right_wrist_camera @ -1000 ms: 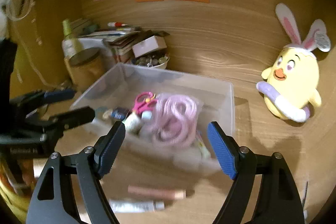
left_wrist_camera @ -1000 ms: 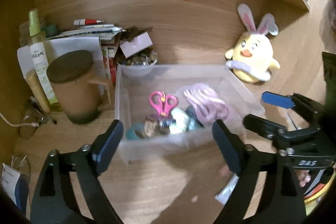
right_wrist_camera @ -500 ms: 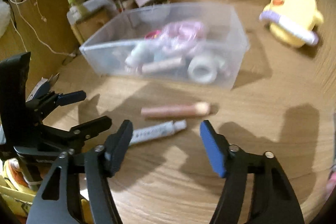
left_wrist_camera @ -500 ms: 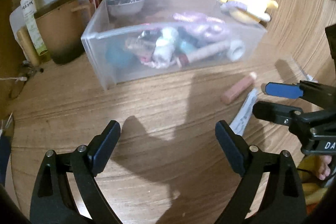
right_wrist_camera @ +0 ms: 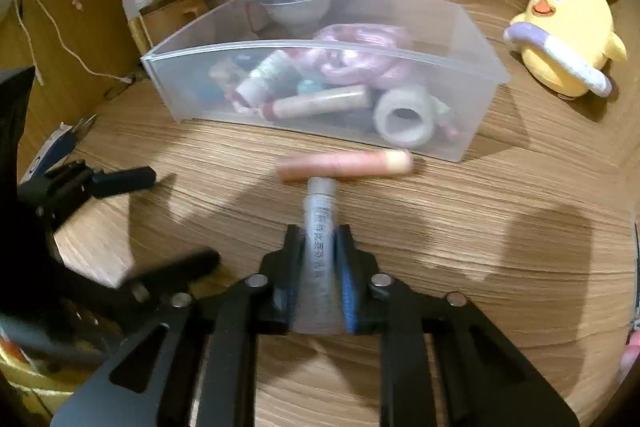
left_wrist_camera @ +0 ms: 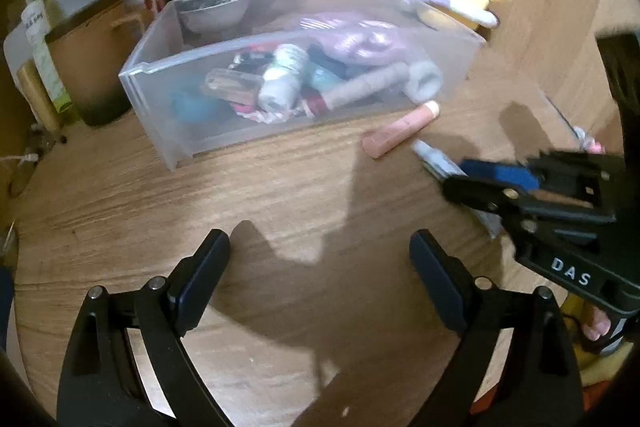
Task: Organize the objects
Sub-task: 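Grasp the white ointment tube with the right tool while the left grasps the peach tube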
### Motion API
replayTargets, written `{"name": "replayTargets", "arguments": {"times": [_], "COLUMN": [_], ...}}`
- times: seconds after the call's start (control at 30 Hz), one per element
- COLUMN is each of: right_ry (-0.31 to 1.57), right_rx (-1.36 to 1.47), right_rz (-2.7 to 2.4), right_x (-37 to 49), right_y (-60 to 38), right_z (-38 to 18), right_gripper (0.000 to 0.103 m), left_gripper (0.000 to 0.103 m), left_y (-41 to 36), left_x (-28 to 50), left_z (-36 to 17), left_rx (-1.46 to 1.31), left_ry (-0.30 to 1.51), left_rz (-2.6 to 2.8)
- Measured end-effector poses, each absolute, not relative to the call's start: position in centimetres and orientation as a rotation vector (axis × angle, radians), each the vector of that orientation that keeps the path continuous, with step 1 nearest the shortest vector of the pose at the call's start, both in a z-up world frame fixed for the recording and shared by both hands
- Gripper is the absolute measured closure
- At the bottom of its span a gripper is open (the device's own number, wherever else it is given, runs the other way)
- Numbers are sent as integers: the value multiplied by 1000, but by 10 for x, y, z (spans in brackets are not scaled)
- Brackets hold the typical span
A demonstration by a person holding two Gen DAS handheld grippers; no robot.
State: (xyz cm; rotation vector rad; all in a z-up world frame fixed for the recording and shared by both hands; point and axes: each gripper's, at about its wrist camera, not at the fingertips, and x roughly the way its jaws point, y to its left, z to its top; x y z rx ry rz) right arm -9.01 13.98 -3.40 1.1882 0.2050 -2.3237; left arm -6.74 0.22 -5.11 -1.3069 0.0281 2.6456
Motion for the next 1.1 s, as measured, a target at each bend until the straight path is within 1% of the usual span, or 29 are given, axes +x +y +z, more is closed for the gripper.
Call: {"name": "replayTargets", "arguments": {"times": [0.1, 0.4, 0.6, 0.73, 0.8, 0.83, 0.87, 1.1], "right_ry": [179, 67, 105, 170, 171, 171, 166, 94], "right_rx": [1190, 1155, 1166, 1192, 1198, 1196, 1197, 1193], "right_rz": [-2359, -2418, -2420, -2355, -2319, -2306, -2298, -2293], "right_x": [-94, -105, -125, -138, -139, -140, -140, -134], "right_y": [155, 195, 194, 180, 176, 176, 177, 190], "right_z": [-33, -19, -20, -28, -30, -31, -31, -28], "right_gripper": [88, 88, 88, 88, 88, 88, 88, 88], "left_gripper": [11, 11, 12, 15, 21, 27, 30, 30], "left_y": [5, 36, 48, 53, 58, 59, 59, 61], "left_x": [-79, -122, -133, -138, -138, -137, -137, -116], "left_z": [-44, -33, -44, -49, -49, -50, -50, -46], "left_rx": [-1290, -1269, -1295, -1314, -1305, -1301, -1304, -1286], "left_ry": [21, 118, 114, 103, 123, 121, 110, 16], "left_rz": [2649, 2610, 2574, 2543, 2532, 2518, 2499, 2364]}}
